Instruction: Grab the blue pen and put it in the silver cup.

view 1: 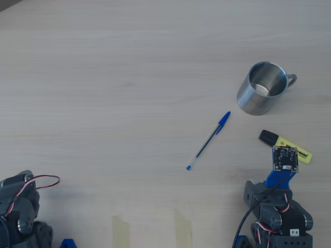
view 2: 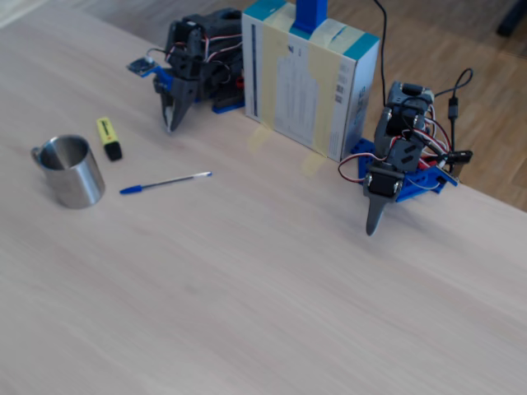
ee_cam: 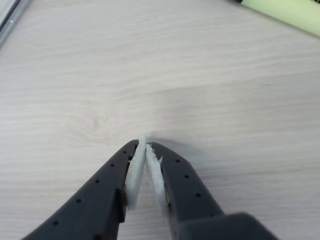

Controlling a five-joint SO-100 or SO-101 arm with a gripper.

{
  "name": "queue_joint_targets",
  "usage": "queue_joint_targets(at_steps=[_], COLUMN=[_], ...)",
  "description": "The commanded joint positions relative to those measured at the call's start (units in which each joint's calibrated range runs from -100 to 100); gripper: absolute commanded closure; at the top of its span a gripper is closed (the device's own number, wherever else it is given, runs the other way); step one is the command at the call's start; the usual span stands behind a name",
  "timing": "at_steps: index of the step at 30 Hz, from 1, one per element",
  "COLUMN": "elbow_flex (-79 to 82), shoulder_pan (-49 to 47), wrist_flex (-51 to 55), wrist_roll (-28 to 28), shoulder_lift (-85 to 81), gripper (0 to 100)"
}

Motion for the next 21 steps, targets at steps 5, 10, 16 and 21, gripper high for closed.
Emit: queue_joint_targets(at_steps=[5, 10, 16, 21], elbow_flex=[0.54, 0.54, 0.54, 0.54], shoulder_pan=[0.26, 0.26, 0.26, -1.22], wrist_flex=[1.27, 1.27, 1.27, 1.27], wrist_roll=[0.14, 0.14, 0.14, -0.02], shoulder_lift=[0.33, 0.33, 0.33, 0.49], gripper=[97, 97, 97, 97])
